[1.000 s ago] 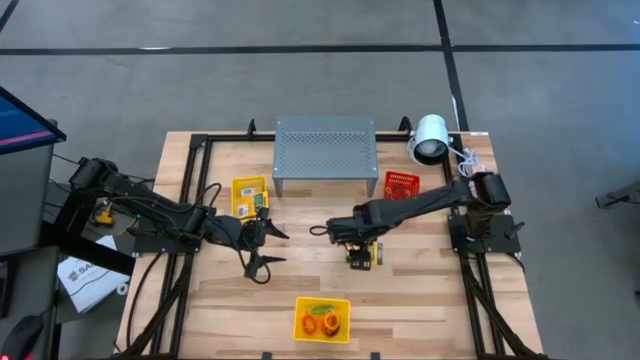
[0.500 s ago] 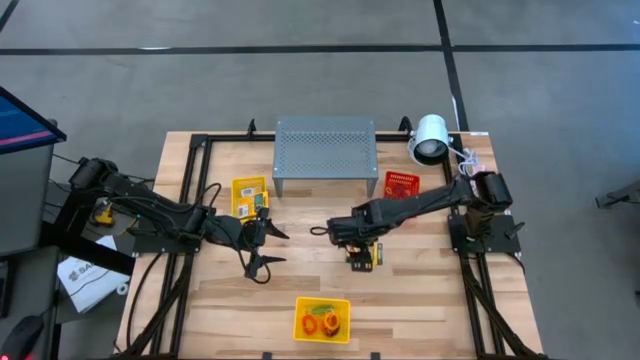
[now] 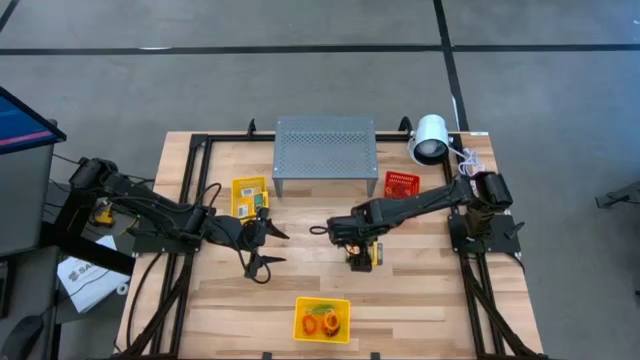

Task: Pick & Place Office Desk Supplies
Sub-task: Put the yellow crayon box into the top yellow bin

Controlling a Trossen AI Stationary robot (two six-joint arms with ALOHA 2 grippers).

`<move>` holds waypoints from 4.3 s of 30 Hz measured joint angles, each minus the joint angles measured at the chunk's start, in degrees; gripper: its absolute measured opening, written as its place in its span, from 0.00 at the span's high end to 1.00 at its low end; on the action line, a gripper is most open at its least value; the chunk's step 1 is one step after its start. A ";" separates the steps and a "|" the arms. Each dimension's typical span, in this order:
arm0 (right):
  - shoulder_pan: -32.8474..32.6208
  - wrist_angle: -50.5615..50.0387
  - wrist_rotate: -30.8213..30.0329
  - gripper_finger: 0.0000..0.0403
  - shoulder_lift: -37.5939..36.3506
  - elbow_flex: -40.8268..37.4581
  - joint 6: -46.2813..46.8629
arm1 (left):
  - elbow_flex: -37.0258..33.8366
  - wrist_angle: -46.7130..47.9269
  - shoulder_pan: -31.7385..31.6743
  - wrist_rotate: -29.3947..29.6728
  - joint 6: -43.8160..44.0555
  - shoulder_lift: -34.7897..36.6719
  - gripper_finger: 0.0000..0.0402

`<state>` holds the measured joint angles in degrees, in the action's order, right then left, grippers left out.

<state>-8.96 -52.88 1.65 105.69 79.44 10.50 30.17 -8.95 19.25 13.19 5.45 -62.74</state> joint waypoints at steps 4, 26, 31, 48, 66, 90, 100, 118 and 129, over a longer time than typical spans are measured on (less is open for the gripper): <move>-0.03 0.02 1.52 0.05 0.00 0.00 -0.28 | 0.00 0.00 0.00 0.00 0.00 0.00 0.30; 0.25 1.05 1.37 0.02 0.04 0.00 3.88 | 0.00 0.36 0.01 -0.01 1.05 0.00 0.30; 0.28 -0.46 -3.80 0.02 0.53 -0.04 4.09 | 0.00 0.39 0.02 -0.01 1.04 0.00 0.30; -1.19 4.19 -6.03 0.02 0.13 -6.67 7.93 | 0.00 0.63 0.02 0.00 1.04 0.00 0.30; -2.59 7.71 -5.99 0.02 0.52 -10.05 7.72 | -0.02 0.63 0.02 -0.02 1.07 -0.02 0.30; -2.61 15.69 -3.15 0.02 0.48 -14.62 9.03 | -0.02 0.59 0.02 -0.02 1.07 -0.02 0.30; -2.65 15.85 -3.15 0.02 1.08 -14.60 9.03 | -0.02 0.59 0.02 -0.02 1.07 -0.02 0.30; -2.59 15.23 -3.32 0.02 4.28 -14.47 9.55 | -0.02 0.42 0.02 -0.02 1.07 -0.02 0.30; -2.54 15.39 -3.19 0.02 4.28 -14.53 9.55 | -0.02 0.42 0.02 0.00 1.07 -0.02 0.30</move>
<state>-11.51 -37.50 -1.54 109.97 64.91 20.05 30.15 -8.54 19.27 13.19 6.52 -62.76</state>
